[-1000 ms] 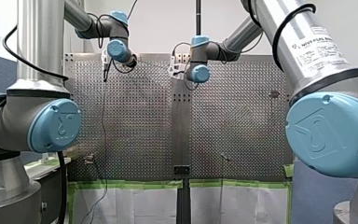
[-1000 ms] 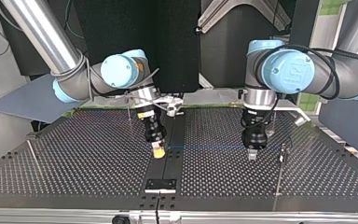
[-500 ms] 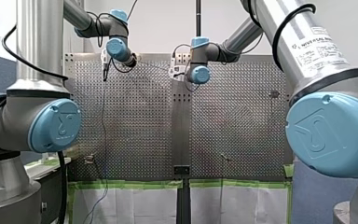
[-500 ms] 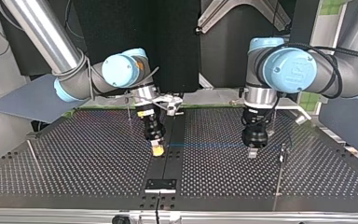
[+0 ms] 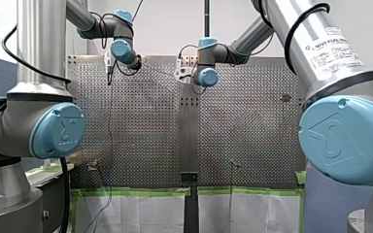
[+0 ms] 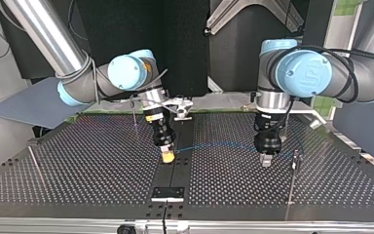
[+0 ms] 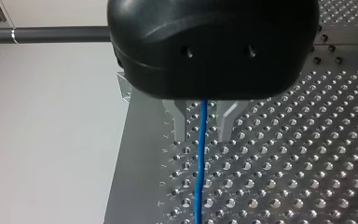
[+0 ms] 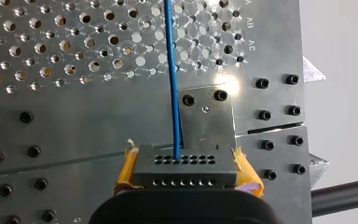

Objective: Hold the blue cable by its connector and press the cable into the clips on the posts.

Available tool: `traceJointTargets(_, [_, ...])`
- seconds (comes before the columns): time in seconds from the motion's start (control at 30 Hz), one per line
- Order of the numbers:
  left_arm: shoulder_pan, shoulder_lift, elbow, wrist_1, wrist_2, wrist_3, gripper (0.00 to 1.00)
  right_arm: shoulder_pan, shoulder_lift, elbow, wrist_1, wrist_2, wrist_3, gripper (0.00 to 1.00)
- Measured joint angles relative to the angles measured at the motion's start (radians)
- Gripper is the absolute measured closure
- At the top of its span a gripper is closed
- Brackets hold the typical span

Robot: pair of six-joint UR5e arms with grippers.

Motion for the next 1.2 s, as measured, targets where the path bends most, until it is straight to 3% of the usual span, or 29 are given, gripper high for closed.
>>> traceJointTargets(0.17, [0.000,0.005,0.000,0.001,-0.001,0.001,0.75,0.000,0.000,0.000,0.000,0.000,0.000,1.00])
traceJointTargets(0.33, [0.003,0.006,0.000,0.002,-0.001,0.001,0.75,0.000,0.000,0.000,0.000,0.000,0.000,1.00])
traceJointTargets(0.37, [0.003,0.006,0.000,0.003,-0.001,0.001,1.00,0.000,0.000,0.000,0.000,0.000,0.000,1.00])
traceJointTargets(0.93, [-0.001,0.005,-0.002,0.004,0.007,-0.001,1.00,0.000,0.000,0.000,0.000,0.000,0.000,1.00])
traceJointTargets(1.2, [-0.012,-0.018,-0.053,0.042,0.007,0.004,1.00,0.000,0.000,0.000,0.000,0.000,0.000,1.00])
